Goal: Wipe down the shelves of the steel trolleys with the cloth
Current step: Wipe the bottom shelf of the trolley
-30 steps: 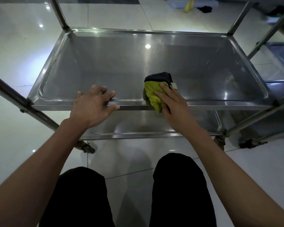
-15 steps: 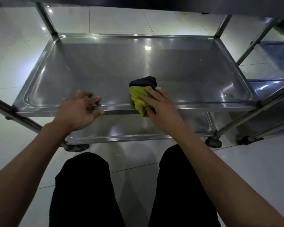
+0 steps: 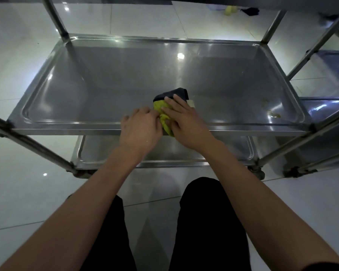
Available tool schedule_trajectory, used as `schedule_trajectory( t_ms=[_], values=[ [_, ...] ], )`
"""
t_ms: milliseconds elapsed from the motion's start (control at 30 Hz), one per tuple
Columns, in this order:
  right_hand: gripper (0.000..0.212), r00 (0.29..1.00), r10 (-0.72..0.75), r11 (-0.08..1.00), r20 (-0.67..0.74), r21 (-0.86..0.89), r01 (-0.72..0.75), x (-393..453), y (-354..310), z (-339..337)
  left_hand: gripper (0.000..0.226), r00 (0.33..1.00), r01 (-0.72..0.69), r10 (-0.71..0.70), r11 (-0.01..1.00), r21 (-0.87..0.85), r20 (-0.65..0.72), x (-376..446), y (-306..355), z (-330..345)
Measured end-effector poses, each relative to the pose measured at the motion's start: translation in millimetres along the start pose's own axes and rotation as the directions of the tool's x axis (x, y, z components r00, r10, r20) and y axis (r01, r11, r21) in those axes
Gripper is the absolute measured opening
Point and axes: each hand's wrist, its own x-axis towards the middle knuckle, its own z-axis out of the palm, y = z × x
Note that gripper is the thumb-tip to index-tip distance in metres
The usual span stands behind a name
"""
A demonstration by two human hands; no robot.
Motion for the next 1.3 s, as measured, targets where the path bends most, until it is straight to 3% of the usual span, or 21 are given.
schedule_trajectory(
  t_ms=[233, 367, 567, 800, 967, 1133, 1200, 1300],
  values=[
    [0.038, 0.986, 0.138, 0.990, -0.092, 0.032, -0.135, -29, 46, -19, 0.021, 0.999, 0.022, -0.018, 0.993, 0.114, -0.039, 1, 15, 13],
    [0.038, 0.970, 0.198, 0.980, -0.142, 0.054, -0.193, -51, 85, -38, 0.024, 0.992, -0.124, 0.123, 0.991, 0.052, 0.021, 19, 75, 22],
    [0.038, 0.939, 0.307, 0.952, -0.154, 0.054, -0.302, -84, 150, -68, 0.027, 0.997, -0.079, 0.079, 0.989, 0.122, 0.003, 19, 99, 36],
    [0.047, 0.773, 0.600, 0.757, -0.205, -0.166, -0.632, -122, 238, -114, 0.020, 0.995, -0.092, 0.095, 0.984, 0.150, -0.019, 25, 105, 40],
    [0.047, 0.770, 0.601, 0.747, -0.213, -0.193, -0.637, -125, 239, -116, 0.013, 0.991, -0.118, 0.124, 0.988, 0.094, -0.056, 18, 100, 44],
    [0.042, 0.691, 0.694, 0.696, -0.201, -0.058, -0.716, -126, 230, -115, 0.017, 0.992, -0.128, 0.128, 0.992, 0.013, 0.016, 27, 53, 27],
    [0.042, 0.698, 0.690, 0.701, -0.188, -0.063, -0.710, -122, 223, -113, 0.026, 0.998, -0.058, 0.057, 0.998, 0.022, 0.034, 33, 30, 18],
    [0.043, 0.716, 0.675, 0.716, -0.180, -0.075, -0.694, -105, 210, -105, 0.043, 0.991, -0.106, 0.096, 0.988, 0.109, 0.094, 27, 16, 18]
  ],
)
